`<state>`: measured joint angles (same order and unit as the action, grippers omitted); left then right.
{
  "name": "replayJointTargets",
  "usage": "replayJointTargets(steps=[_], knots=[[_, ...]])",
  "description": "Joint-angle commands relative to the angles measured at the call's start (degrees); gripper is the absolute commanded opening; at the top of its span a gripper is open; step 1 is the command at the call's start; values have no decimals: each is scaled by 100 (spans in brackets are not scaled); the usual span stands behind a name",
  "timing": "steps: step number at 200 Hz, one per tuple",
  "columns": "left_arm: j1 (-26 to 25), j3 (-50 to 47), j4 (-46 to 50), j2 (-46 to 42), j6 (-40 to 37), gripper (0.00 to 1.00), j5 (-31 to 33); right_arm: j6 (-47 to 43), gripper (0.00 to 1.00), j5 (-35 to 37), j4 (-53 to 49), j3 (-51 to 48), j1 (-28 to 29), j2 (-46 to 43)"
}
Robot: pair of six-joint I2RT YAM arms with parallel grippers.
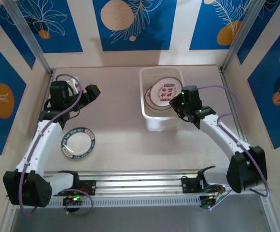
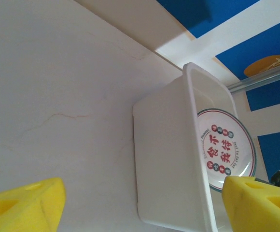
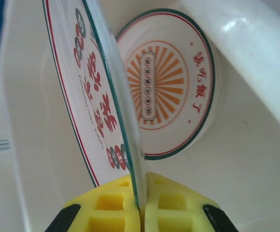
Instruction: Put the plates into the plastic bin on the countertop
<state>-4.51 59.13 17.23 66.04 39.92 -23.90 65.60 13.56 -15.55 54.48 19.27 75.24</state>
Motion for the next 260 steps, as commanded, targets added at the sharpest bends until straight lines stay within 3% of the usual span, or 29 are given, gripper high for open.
replayJointTargets(steps=[1,120,167,206,260], knots=[[138,-133,52,-91,-150,84,-94,242,7,199,104,317,-2,164],[607,-684,-28,-189,-213,85,-360,834,10,476,-509,1192,283,1449],[653,-763,-33,-206,-204,84,-400,1149,16,649,-723,1278,393,1686],[687,-816,72,-260,-212,85,-387,1128,24,600,-978,1535,435,1904],[715,-1014,300,-407,-231,84,-300,1209,44,652,-1078,1478,500,1948]])
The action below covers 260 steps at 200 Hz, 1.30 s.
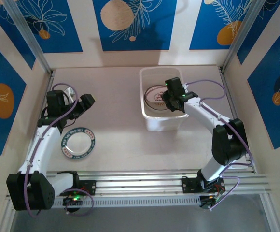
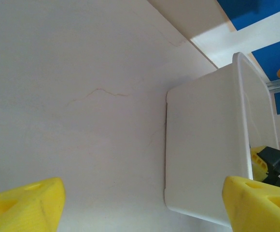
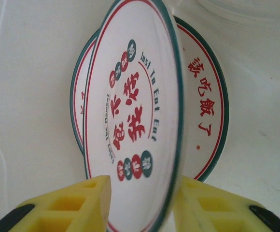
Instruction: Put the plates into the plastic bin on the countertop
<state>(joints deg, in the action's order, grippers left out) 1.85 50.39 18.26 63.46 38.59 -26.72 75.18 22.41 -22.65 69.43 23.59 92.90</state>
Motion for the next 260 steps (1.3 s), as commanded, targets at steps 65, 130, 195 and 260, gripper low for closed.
replayJointTargets(steps=[65,130,195,260], knots=[[97,-157,913,-395,-292,85,410,-153,67,-422,-134,85,49,251],[174,-240,2055,-633,-478,89,1343,-317,77,-1048,248,6,-194,478],[219,-65,3167,-677,-629,93,2295,-930,96,-985,-167,563,-152,682],[712,-249,3832,-814,-799,99,3110,-1521,99,-942,-275,410,-96,208]])
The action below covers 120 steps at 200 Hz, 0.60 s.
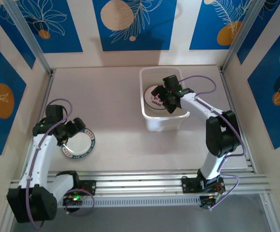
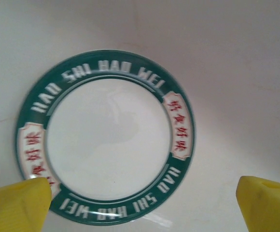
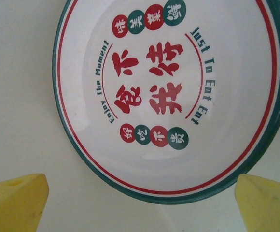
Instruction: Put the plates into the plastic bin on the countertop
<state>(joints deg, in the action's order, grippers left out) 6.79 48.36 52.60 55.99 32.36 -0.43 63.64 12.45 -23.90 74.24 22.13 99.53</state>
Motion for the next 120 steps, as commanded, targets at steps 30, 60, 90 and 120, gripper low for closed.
replayJointTargets(steps=[30,60,90,120], knots=[[411,-82,261,412,-162,100,89,-651,99,30,-98,-229,90,-848],[420,-295,-234,1056,-203,100,-299,-819,100,-89,-19,-437,73,-1228],[416,-427,-812,1414,-325,89,-736,-803,99,-44,125,-836,47,-1670],[356,-485,-1170,1772,-351,77,-1120,-810,99,-126,271,-1183,-53,-1949]])
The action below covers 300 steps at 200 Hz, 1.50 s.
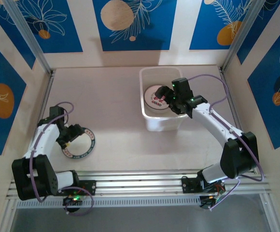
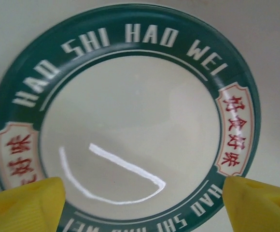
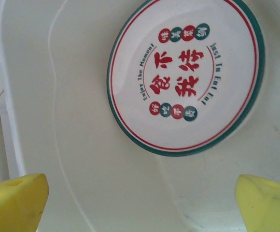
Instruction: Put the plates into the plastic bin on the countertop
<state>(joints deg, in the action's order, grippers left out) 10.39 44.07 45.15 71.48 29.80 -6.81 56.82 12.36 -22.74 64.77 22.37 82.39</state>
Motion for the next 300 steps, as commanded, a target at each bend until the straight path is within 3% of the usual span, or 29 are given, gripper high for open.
replayJointTargets(steps=[1,71,132,199,241,269,300], knots=[[-8,-57,-435,233,-96,76,-480,-127,99,-123,160,-246,-80,-243],[-182,101,-946,1363,-447,58,-732,29,99,-252,420,-606,-206,-502],[-759,344,-1411,2120,-407,52,-1249,173,99,-244,558,-688,-172,-452],[-1460,1060,-1675,2484,-75,52,-1464,80,99,-215,452,-488,-84,-434],[-1327,1255,-1161,1682,-279,55,-1050,-18,99,-212,411,-448,-13,-536],[-820,866,-889,954,-286,64,-632,-43,98,-278,411,-451,-5,-556],[-264,477,-843,521,-314,66,-683,-70,98,-331,385,-452,51,-558]])
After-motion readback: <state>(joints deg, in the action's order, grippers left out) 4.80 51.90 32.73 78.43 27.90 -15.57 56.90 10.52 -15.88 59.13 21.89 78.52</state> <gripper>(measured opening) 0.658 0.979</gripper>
